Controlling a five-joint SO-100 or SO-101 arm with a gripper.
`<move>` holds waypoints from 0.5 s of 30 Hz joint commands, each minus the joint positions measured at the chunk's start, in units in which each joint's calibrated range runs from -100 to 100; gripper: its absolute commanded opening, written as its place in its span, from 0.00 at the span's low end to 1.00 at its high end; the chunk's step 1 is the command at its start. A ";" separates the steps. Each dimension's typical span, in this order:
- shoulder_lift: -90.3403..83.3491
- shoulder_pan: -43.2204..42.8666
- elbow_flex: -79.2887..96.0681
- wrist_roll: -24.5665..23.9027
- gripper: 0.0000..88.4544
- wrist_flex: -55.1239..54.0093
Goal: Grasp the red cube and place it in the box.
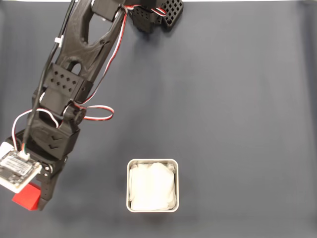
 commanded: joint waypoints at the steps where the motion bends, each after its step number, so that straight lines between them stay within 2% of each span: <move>1: -8.86 -1.53 2.04 0.68 0.10 0.16; 15: -22.73 -6.72 16.82 1.66 0.10 -0.01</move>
